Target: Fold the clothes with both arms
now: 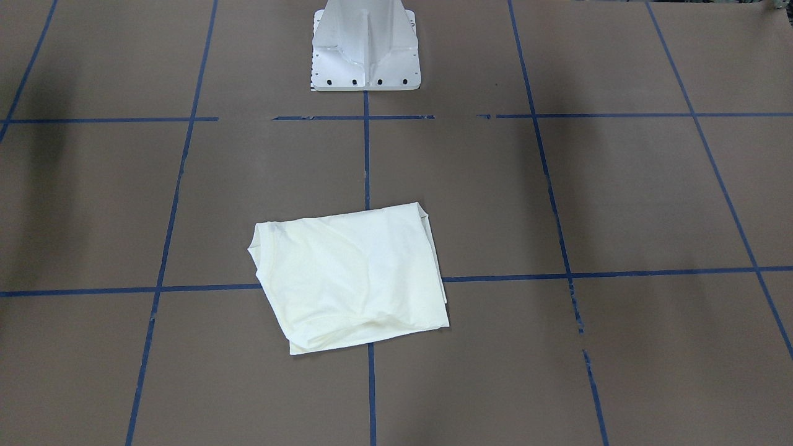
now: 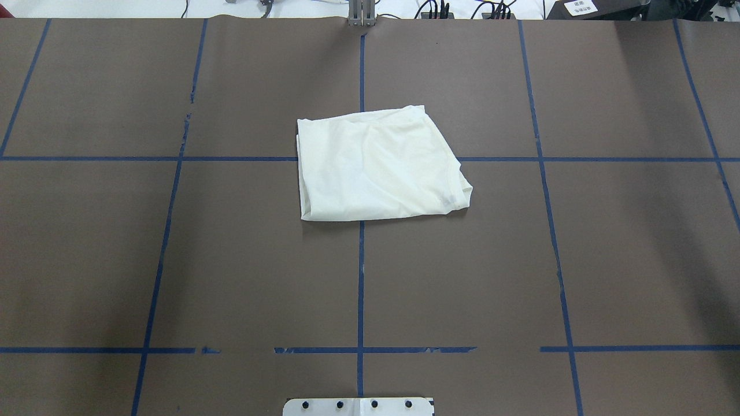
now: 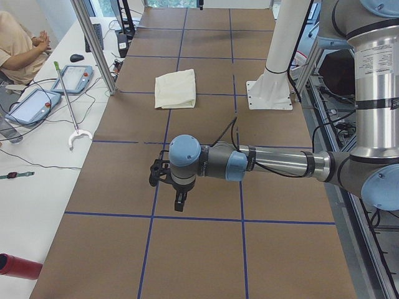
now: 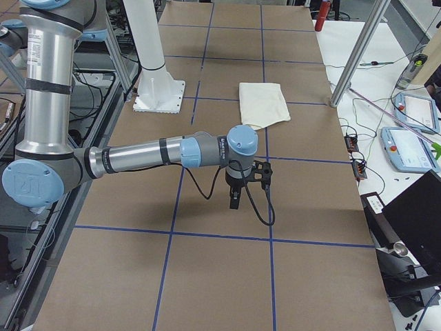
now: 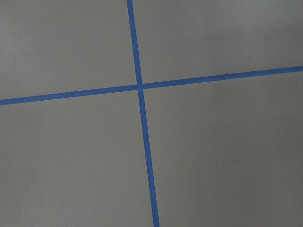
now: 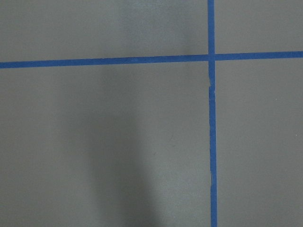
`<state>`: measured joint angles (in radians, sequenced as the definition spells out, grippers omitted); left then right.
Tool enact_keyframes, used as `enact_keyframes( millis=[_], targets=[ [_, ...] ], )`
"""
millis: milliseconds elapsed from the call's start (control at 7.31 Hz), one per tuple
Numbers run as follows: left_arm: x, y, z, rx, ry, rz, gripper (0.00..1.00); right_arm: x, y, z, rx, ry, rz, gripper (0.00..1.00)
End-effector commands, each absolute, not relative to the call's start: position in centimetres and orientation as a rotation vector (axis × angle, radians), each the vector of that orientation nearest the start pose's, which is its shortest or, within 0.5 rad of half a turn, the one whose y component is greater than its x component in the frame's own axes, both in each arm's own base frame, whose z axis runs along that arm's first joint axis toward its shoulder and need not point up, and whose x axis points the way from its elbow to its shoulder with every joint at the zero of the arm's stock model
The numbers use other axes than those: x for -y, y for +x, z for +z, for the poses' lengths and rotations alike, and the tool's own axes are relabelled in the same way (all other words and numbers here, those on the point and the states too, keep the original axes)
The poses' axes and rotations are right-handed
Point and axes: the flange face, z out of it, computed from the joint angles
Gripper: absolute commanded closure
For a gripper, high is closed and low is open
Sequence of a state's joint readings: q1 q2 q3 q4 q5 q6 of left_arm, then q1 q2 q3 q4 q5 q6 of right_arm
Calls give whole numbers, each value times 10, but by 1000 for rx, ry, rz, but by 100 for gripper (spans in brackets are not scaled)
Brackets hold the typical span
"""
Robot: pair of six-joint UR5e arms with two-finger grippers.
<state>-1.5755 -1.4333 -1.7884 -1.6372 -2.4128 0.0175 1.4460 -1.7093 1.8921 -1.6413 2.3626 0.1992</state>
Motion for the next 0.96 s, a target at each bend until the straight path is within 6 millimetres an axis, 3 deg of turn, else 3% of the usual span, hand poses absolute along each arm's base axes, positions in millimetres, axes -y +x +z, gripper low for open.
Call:
enact_keyframes(
  millis=[0,410,821],
  targets=[
    [442,-61,599,-840,155,78,0,437,12,576,779,-16,20,0],
    [455,-60,590,-839,193,98,0,436,10,583,779,-30,18,0],
    [443,-62,601,-829,170,84,0,437,9,587,782,-41,22,0]
  ],
)
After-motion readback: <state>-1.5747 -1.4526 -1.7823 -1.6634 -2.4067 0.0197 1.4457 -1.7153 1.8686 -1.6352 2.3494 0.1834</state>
